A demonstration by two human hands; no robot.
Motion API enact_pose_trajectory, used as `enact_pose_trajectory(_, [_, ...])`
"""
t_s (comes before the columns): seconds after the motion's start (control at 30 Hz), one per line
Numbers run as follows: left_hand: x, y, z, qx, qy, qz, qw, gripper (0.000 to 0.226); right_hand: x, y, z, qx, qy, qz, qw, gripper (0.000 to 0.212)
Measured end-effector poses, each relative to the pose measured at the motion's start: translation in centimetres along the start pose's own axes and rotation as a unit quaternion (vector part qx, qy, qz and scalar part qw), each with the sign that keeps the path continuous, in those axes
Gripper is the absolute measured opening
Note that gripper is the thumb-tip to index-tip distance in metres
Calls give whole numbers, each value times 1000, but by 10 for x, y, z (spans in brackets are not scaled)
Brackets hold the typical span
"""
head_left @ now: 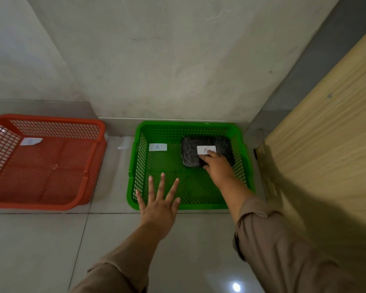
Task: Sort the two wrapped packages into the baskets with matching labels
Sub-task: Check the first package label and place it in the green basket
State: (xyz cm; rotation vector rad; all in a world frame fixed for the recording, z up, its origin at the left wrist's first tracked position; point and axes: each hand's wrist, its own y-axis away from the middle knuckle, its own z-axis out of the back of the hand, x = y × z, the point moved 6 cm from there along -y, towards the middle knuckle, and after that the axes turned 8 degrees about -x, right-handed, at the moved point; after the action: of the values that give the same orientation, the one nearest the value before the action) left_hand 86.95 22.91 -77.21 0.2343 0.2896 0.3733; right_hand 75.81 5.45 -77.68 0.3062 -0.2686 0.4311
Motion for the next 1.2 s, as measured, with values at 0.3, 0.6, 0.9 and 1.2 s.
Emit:
enact_pose_trajectory(0.3, [1,0,0,1,6,1,1000,51,3,0,6,0,9,-18,1000,44])
enact_pose_trajectory(0.6, [2,-4,3,45,64,16,997,55,22,10,20,-40,35,-4,999,48])
enact_pose_trajectory(0.9, [-8,21,198,-87,155,66,982,52,100,74,149,-109,-47,-11,993,52])
enact_pose_trajectory(1.2, [-76,121,483,-130,73,2,989,52,205,192,402,-138,-50,6,989,55])
